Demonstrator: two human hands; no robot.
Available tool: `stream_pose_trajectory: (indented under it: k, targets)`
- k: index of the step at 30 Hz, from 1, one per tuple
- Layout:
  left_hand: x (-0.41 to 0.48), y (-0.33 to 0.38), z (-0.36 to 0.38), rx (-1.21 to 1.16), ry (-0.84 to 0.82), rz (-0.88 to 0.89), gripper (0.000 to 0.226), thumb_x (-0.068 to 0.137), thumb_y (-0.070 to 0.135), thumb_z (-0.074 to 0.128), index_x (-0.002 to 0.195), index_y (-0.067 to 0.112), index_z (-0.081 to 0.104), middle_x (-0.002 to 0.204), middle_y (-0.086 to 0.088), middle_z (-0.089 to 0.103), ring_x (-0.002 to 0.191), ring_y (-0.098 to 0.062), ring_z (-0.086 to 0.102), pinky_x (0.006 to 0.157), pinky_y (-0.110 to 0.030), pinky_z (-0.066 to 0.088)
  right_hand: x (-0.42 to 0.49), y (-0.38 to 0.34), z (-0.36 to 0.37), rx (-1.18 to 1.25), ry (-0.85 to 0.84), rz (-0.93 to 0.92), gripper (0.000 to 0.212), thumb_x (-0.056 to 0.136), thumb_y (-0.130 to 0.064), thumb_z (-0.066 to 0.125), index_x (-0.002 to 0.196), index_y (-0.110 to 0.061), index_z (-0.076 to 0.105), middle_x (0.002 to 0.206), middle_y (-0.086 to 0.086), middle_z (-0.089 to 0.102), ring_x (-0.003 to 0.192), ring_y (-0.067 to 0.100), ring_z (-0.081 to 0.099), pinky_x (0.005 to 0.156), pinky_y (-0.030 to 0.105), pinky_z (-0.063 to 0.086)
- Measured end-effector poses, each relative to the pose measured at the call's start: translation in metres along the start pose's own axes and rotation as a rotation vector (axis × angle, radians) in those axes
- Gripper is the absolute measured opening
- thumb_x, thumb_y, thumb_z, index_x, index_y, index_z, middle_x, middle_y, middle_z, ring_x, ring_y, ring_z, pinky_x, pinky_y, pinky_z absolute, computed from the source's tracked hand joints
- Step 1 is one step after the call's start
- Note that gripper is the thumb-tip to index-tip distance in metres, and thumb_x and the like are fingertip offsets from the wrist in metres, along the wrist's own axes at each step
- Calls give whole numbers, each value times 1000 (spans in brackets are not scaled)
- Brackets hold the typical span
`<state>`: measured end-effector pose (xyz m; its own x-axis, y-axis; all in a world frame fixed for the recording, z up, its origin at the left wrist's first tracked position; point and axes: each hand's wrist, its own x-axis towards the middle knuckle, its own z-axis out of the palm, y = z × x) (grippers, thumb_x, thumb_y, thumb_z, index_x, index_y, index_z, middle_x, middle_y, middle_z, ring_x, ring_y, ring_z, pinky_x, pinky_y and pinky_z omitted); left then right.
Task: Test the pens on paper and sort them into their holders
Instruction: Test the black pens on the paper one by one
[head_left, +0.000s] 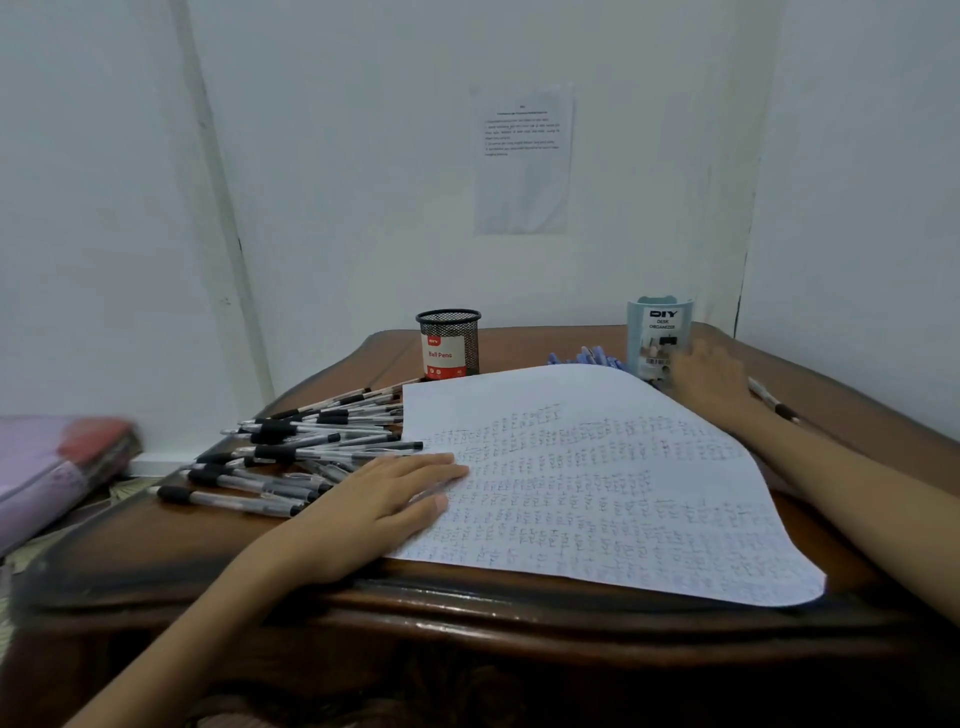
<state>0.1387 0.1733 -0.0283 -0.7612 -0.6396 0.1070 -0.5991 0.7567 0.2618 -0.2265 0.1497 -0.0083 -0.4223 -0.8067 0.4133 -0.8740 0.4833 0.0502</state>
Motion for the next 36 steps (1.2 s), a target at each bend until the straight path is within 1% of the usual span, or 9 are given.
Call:
stream_pose_trajectory:
  k: [3,6,10,13,17,19,24,28,36]
  targets:
    - [-1,2,-1,-1,-5,-9,46,90,58,19,136,50,21,148,27,19,133,11,14,106,-13,6,3,-1,-20,183,129,-4,35,94,-20,46,126,-6,51,124,21,47,114,35,43,88,40,39]
    - [-2,5,-3,-1,-14,-16,50,90,51,22,139,46,22,150,24,19,131,12,12,106,-13,4,-9,-8,-55,483,498,-38,30,94,-13,41,117,-14,62,111,16,58,106,32,48,72,37,39]
    - [-1,4,-2,11,-25,-35,45,97,45,25,142,43,21,152,21,18,135,6,12,109,-18,5,-40,-57,-69,365,978,-553,23,79,-5,51,93,-15,66,76,4,60,73,23,54,49,24,33]
    - [-1,2,-1,26,-17,-28,46,97,50,23,143,43,22,153,18,19,139,-1,14,113,-25,7,-43,-84,-50,350,793,-1210,17,81,-16,55,98,-18,54,77,1,51,67,16,46,53,25,42]
    - [0,-1,0,29,-1,-16,50,95,54,24,143,41,24,152,17,21,139,-2,17,114,-27,10,-35,-68,-58,464,544,-842,39,81,-19,45,119,-29,46,85,5,56,75,26,55,56,40,52]
    - [0,-1,0,29,7,-4,49,96,51,25,144,39,25,153,15,22,138,-2,18,114,-27,10,-28,-48,-81,693,422,-697,32,83,-20,48,114,-25,57,88,6,61,81,27,58,65,30,45]
    - [0,1,-1,29,12,-3,46,99,43,27,145,36,26,152,15,23,137,1,18,114,-26,9,-7,-32,-145,877,494,-365,33,82,-13,48,100,-36,62,84,-1,67,88,21,61,83,50,52]
    - [0,2,-1,30,19,-2,46,100,42,28,145,35,27,153,14,23,137,1,18,113,-25,8,-4,-78,-199,810,532,-409,29,85,-20,48,107,-30,62,88,-5,65,70,-1,54,69,29,43]
    - [-1,4,-2,31,34,4,46,101,40,29,146,30,28,154,9,23,140,-6,18,112,-24,6,-9,-231,-179,379,468,-813,24,91,-24,45,104,-23,65,101,0,65,108,22,49,74,29,31]
